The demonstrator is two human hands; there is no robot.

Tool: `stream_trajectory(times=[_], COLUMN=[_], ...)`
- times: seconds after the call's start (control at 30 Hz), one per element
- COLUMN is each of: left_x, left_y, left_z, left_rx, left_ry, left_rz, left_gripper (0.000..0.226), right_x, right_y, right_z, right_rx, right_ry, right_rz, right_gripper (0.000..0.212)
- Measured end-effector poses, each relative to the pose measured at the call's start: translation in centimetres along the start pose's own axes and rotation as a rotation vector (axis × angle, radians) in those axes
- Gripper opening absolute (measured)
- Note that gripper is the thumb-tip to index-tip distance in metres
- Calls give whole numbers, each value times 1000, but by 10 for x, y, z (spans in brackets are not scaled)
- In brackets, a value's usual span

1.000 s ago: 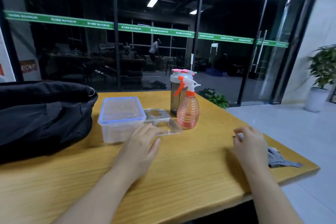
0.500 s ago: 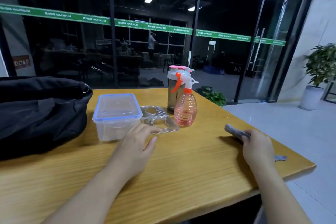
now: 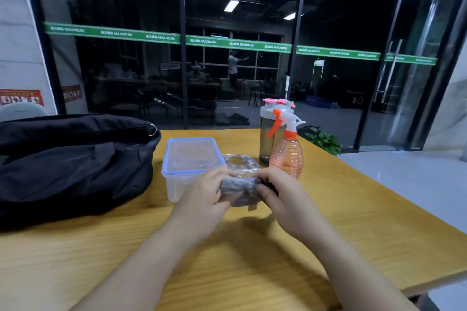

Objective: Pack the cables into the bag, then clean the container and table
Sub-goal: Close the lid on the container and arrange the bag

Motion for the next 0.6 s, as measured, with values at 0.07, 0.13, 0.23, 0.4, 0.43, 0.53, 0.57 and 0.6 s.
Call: stream_trajectory(times=[0.07,0.13,0.23,0.4,0.43,0.53,0.57,0.6], left_x=[-1,0,7,24,27,33,33,35], left_y=[-4,-8,-7,6,6,5,5,5], left_z=[16,30,47,54,55,59,59,59], left_rx=[-30,-66,-173,-339,-348,-313,-272,-220], left_ry=[52,48,79,340,367,426,474,503], left_rz=[60,99,137,298,325,397,418,431], left_gripper=[25,10,11,9,9,12,18,28], right_x=[8,13,17,14,10,-6,-12,-17], right_y=[-14,-28,-45,-44,-42,-42,-44,-45], right_z=[-5,-11,-23,-47,-51,-51,-48,-45], right_rx=[12,32,100,328,358,252,202,161], right_ry=[-57,-103,-243,-352,-276,-327,-399,-451], right_rz=[-27,-65,-131,-132,-116,-135,-170,-203], right_gripper=[19,18,18,47,51,38,33,27])
Point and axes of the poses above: each hand's wrist, its own y-axis away from the middle knuckle, its own z-axis out of the back of the hand, x = y × z, the point moved 3 cm from there along -y, towards the middle knuckle, and after that the axes turned 7 degrees about y, right-handed, at the moved point
